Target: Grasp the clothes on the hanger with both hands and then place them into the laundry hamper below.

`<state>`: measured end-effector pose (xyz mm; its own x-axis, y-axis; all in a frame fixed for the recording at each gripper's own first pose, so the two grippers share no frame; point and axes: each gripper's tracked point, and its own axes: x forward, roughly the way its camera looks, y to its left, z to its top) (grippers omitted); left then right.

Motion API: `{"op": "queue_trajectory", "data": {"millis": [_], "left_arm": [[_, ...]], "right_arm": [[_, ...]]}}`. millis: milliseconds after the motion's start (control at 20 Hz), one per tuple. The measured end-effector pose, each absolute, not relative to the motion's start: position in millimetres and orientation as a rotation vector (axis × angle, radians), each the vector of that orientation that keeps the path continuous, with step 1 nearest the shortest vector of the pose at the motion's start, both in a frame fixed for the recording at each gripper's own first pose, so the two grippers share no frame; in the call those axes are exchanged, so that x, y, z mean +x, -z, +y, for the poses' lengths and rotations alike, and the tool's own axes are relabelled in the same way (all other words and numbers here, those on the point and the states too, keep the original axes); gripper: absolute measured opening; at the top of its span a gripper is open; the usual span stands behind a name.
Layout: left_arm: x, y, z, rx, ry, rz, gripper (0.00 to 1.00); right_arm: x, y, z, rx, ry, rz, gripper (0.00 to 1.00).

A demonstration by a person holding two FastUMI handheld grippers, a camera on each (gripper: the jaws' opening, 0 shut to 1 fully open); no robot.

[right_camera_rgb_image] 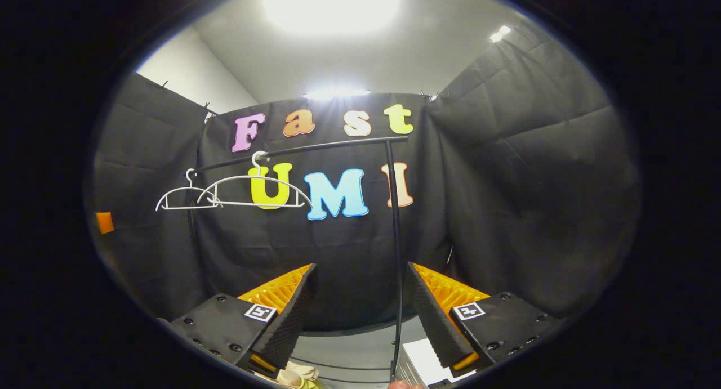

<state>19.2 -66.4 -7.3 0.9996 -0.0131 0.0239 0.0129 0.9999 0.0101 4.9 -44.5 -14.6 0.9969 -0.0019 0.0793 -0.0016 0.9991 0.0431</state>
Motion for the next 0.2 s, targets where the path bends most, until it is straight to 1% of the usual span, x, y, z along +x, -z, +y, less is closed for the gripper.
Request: {"op": "queue_trajectory", "data": {"millis": [50,100,150,200], "left_arm": [[19,9,-65,0.004,0.020,-0.023,0.98],[18,10,-62,0.003,0.026,-0.031,0.98],[17,13,-59,0.006,0.032,-0.034,0.98],[16,17,-55,0.011,0.034,-0.038,0.98]], "right_arm": [[7,12,-38,0.047,-0.003,-0.083,0.98],[10,11,-33,0.053,-0.006,-0.084,0.93],[11,12,-27,0.059,-0.009,-0.084,0.98],[12,11,-23,0.062,-0.015,-0.086,0.98]]}}
